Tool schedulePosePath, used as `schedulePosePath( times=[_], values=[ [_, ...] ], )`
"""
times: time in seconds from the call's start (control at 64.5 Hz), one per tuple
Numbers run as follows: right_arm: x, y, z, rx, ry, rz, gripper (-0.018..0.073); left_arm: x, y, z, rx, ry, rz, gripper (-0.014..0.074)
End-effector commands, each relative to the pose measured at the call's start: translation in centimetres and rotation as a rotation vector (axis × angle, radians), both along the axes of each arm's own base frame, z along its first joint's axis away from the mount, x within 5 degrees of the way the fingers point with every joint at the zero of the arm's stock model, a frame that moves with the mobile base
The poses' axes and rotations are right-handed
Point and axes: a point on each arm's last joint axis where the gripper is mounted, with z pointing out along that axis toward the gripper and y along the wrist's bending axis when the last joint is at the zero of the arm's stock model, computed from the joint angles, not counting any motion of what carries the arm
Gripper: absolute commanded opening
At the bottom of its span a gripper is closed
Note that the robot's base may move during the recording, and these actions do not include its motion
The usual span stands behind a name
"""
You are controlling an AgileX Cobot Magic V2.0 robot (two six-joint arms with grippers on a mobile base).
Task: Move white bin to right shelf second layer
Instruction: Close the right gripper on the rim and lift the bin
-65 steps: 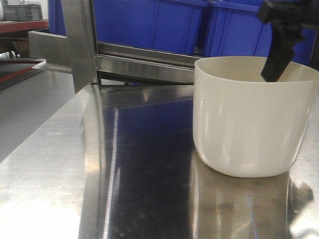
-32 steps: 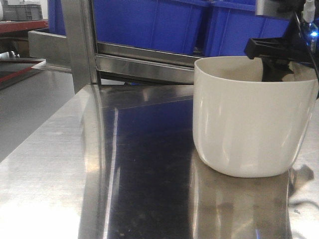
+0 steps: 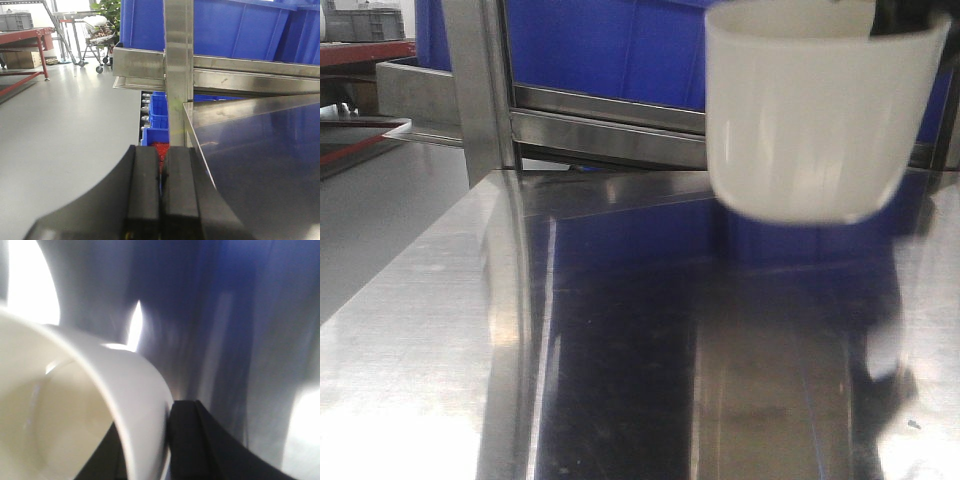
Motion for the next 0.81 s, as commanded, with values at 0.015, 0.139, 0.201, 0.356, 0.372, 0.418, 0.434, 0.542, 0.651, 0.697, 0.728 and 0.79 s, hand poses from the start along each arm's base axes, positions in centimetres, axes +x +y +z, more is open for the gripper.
schedulePosePath(
  times=[0.015, 0.139, 0.201, 0.356, 0.372, 0.418, 0.434, 0.542, 0.651, 0.697, 0.728, 0.79],
  values=[
    [-2.2, -0.6, 5.3, 0.05, -0.234, -0.009, 0.0057, 0.0, 0.1, -0.4, -0.019, -0.059, 0.006, 0.0085],
    [-5.0, -1.4, 6.2, 0.051, -0.283, -0.009, 0.0057, 0.0, 0.1, -0.4, -0.019, -0.059, 0.006, 0.0085],
    [-6.8, -1.8, 6.0, 0.057, -0.314, -0.011, 0.0057, 0.0, 0.1, -0.4, -0.019, -0.059, 0.006, 0.0085],
    [-11.2, -3.0, 5.0, 0.084, -0.429, -0.024, 0.0057, 0.0, 0.1, -0.4, -0.019, -0.059, 0.006, 0.0085],
    [-11.6, -3.1, 4.5, 0.084, -0.43, -0.025, 0.0057, 0.0, 0.1, -0.4, -0.019, -0.059, 0.006, 0.0085],
    [-12.9, -3.4, 4.2, 0.092, -0.465, -0.028, 0.0057, 0.0, 0.1, -0.4, -0.019, -0.059, 0.006, 0.0085],
    [-13.3, -3.5, 3.9, 0.094, -0.473, -0.029, 0.0057, 0.0, 0.1, -0.4, -0.019, -0.059, 0.006, 0.0085],
    [-16.1, -4.2, 1.8, 0.106, -0.522, -0.035, 0.0057, 0.0, 0.1, -0.4, -0.019, -0.059, 0.006, 0.0085],
    [-17.7, -4.5, 0.2, 0.109, -0.536, -0.037, 0.0057, 0.0, 0.1, -0.4, -0.019, -0.059, 0.006, 0.0085],
    [-18.2, -4.7, -0.2, 0.112, -0.548, -0.038, 0.0057, 0.0, 0.1, -0.4, -0.019, -0.059, 0.006, 0.0085],
    [-18.4, -4.7, -0.4, 0.113, -0.552, -0.038, 0.0057, 0.0, 0.1, -0.4, -0.019, -0.059, 0.006, 0.0085],
    [-18.7, -4.8, -0.6, 0.115, -0.558, -0.038, 0.0057, 0.0, 0.1, -0.4, -0.019, -0.059, 0.006, 0.0085]
  ],
)
